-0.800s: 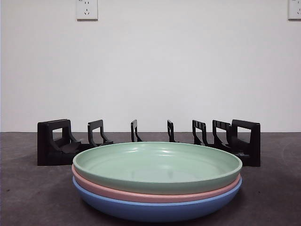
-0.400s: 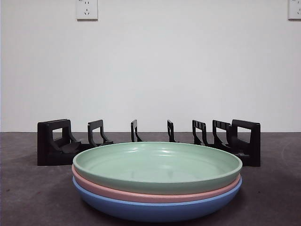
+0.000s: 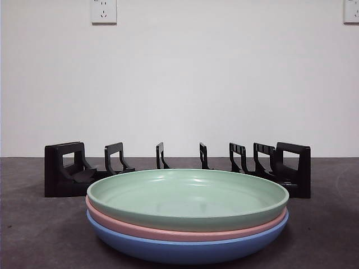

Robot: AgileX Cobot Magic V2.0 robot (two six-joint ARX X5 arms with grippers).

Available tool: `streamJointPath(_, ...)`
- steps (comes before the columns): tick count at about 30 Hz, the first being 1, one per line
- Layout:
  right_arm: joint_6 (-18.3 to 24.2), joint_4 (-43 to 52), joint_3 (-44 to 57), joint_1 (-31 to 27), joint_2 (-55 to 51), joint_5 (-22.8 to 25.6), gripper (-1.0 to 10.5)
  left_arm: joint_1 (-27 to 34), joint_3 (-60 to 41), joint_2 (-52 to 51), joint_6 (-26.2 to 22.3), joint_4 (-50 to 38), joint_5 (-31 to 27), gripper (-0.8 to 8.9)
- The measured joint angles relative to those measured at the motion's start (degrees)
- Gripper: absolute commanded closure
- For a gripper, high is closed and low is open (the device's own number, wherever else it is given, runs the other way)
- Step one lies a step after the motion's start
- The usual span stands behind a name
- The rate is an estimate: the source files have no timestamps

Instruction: Place the plate

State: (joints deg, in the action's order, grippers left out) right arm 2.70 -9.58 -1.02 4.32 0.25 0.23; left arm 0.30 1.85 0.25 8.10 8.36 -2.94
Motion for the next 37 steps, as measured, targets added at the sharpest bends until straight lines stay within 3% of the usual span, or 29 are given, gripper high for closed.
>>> streamJointPath(37, 0.00, 0.00, 0.00, 0.00, 0.00, 0.02, 9.4, 0.00, 0.00, 0.00, 0.00, 0.00, 0.00, 8.06)
